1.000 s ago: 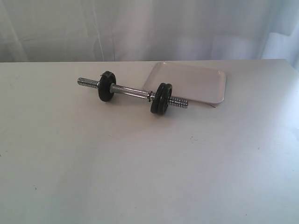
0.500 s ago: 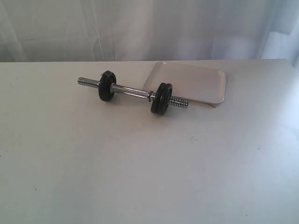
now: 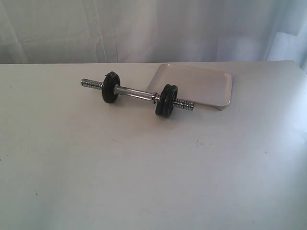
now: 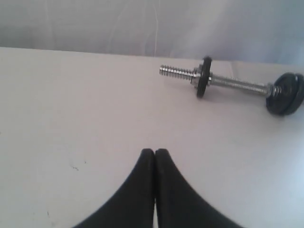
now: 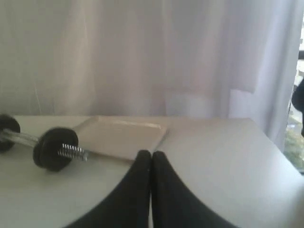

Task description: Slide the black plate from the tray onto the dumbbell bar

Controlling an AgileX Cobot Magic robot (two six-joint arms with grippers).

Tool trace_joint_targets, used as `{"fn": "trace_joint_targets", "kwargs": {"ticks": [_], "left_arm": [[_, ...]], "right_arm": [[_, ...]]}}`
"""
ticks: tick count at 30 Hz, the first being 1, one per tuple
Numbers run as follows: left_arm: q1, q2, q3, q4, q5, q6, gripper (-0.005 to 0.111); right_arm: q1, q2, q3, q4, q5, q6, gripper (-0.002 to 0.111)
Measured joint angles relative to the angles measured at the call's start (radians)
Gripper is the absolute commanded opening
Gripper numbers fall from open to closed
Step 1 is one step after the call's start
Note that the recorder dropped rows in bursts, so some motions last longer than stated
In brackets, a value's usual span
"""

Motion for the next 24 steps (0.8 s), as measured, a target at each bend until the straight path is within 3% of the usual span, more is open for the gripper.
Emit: {"fn": "trace_joint_targets", "kwargs": {"ticks": [24], "left_arm": [[0.0, 0.0, 0.002, 0.053, 0.078, 0.021, 0.0]], "right_arm": [[0.0, 0.0, 0.036, 0.057, 0.167, 0.052, 0.0]]}}
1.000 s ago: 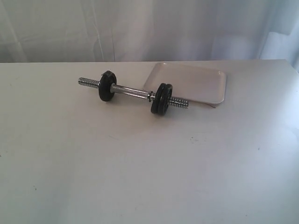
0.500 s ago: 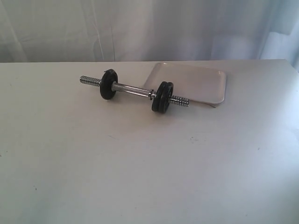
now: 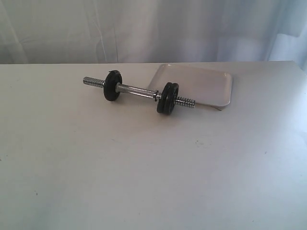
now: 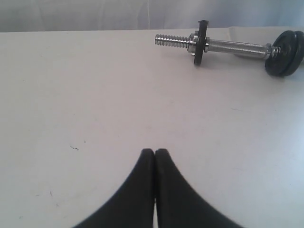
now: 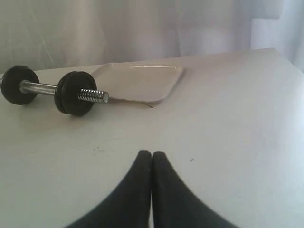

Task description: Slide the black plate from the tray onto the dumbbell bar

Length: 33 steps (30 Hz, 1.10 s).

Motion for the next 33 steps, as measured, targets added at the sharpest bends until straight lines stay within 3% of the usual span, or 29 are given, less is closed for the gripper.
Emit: {"fn": "trace_joint_targets", "kwargs": {"ticks": [20, 22, 25, 27, 33], "left_arm": [[0.0, 0.0, 0.0, 0.021, 0.019, 0.003, 0.0], [0.0, 0.0, 0.0, 0.05, 0.024, -0.019, 0.0], [0.0, 0.0, 0.0, 0.279, 0.025, -0.273, 0.0], [0.0, 0.0, 0.0, 0.348, 0.025, -0.349, 0.0], [0.0, 0.0, 0.001, 0.381, 0.04, -0.321, 0.0]], "right_arm": [[0.0, 0.0, 0.0, 0.002, 0.004, 0.007, 0.0], [0.0, 0.0, 0.0, 0.002, 0.006, 0.007, 0.0], [0.0, 0.0, 0.0, 0.002, 0.006, 0.007, 0.0], [0.0, 0.0, 0.0, 0.002, 0.006, 0.007, 0.0], [0.0, 0.0, 0.0, 0.002, 0.006, 0.007, 0.0]]}}
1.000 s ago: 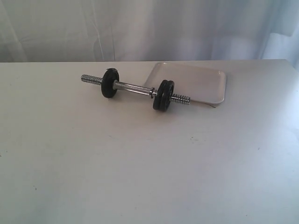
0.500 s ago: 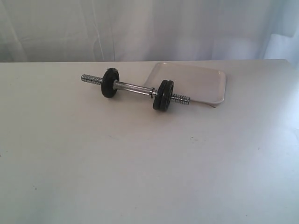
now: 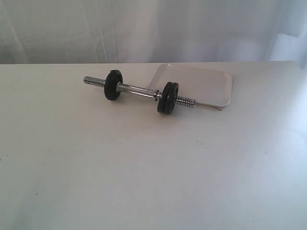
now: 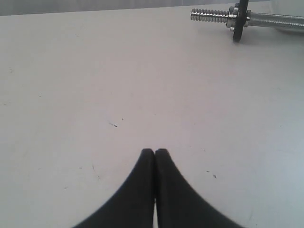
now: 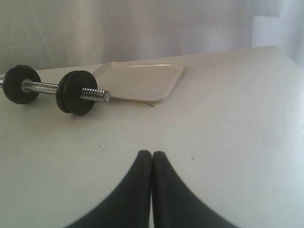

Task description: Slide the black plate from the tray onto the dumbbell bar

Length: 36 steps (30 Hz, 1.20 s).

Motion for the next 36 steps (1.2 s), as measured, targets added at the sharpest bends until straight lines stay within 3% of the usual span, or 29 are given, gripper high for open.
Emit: {"fn": "trace_joint_targets", "kwargs": {"ticks": [16, 27, 36], "left_arm": [[0.0, 0.0, 0.0, 0.008, 0.029, 0.009, 0.0], [0.0, 0.0, 0.0, 0.008, 0.036, 0.009, 0.0], [0.0, 0.0, 0.0, 0.008, 0.036, 0.009, 0.0]], "right_arm": [[0.0, 0.0, 0.0, -0.003, 0.0, 0.0, 0.0], [0.0, 0.0, 0.0, -0.191, 0.014, 0.002, 0.0], [0.0, 0.0, 0.0, -0.219, 0.03, 0.002, 0.0]]}}
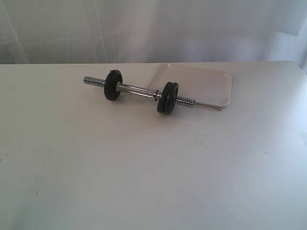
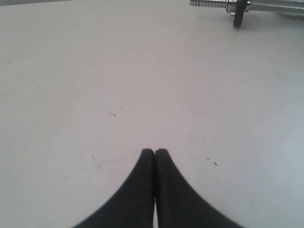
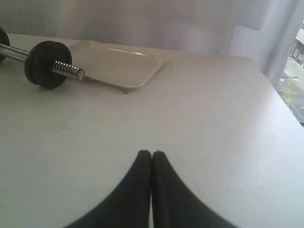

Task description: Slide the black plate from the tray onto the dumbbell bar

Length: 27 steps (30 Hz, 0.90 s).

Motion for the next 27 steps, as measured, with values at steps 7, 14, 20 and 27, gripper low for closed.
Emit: {"fn": "trace_joint_targets", "kwargs": {"ticks": [7, 14, 20, 27], "left_arm": [[0.0, 0.0, 0.0, 0.0, 0.0, 0.0, 0.0], [0.0, 0.0, 0.0, 0.002, 0.01, 0.024, 0.0], [0.0, 0.0, 0.0, 0.002, 0.01, 0.024, 0.0], [0.0, 0.0, 0.0, 0.002, 0.01, 0.024, 0.0]], "right_arm": [[0.0, 0.0, 0.0, 0.0, 0.0, 0.0, 0.0], [0.0, 0.0, 0.0, 0.0, 0.0, 0.0, 0.0], [0.0, 0.0, 0.0, 0.0, 0.0, 0.0, 0.0], [0.0, 0.0, 0.0, 0.0, 0.0, 0.0, 0.0]]}}
